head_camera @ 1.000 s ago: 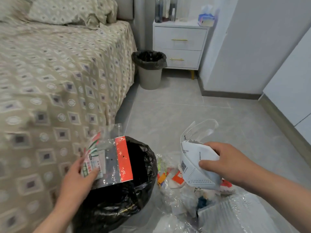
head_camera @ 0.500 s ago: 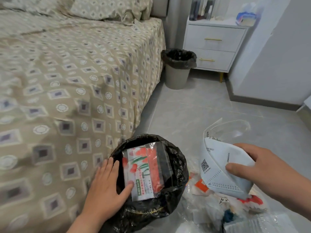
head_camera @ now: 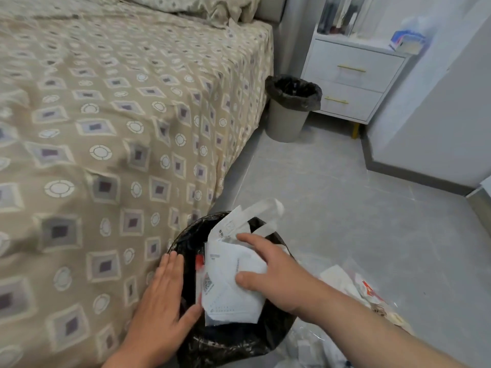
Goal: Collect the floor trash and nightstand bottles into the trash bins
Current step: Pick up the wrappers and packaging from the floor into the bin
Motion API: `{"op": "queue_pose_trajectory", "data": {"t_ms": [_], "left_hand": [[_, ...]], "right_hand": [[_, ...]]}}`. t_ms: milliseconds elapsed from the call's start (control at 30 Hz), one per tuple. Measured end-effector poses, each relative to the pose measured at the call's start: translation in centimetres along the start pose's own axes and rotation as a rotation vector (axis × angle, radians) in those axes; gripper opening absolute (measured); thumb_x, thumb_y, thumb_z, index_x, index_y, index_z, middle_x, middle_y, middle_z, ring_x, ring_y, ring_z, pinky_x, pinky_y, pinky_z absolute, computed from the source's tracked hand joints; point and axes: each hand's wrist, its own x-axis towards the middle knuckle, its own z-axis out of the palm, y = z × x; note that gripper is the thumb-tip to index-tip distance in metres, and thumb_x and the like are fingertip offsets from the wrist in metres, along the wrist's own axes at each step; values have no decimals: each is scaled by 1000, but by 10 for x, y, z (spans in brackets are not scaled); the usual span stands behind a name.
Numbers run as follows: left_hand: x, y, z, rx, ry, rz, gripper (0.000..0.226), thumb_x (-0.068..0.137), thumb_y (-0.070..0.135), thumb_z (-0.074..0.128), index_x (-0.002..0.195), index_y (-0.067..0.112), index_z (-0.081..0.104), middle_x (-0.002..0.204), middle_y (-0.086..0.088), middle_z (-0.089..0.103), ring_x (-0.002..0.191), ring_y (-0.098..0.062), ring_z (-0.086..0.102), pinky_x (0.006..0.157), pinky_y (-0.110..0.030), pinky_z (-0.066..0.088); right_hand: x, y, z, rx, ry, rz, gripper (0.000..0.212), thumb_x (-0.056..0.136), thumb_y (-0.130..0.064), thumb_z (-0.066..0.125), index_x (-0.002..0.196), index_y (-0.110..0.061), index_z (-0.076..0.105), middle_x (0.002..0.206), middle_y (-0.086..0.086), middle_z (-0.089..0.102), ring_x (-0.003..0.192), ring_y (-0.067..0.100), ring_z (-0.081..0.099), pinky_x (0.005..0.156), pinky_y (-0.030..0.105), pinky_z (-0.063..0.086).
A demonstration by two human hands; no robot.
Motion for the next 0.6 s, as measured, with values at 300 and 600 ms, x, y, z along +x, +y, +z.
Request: {"op": "queue_pose_trajectory", "data": {"t_ms": [300, 600], "left_hand": [[4, -12, 9, 80, -26, 22, 124, 56, 99, 9, 144, 17, -21, 155, -1, -23, 139, -6, -30, 114, -24, -12], [6, -12, 15, 164, -12, 10, 123, 57, 85, 34, 146, 18, -17, 157, -1, -17, 140, -5, -29, 116, -29, -6]], "right_hand": [[88, 69, 57, -369, -82, 340, 84, 87, -34, 53, 151, -33, -2, 159, 12, -11, 136, 38, 34, 101, 37, 41], [86, 80, 52, -657, -226, 306, 59, 89, -41, 47, 138, -11, 35, 143, 15, 41, 123, 35, 47, 88, 36, 43]]}}
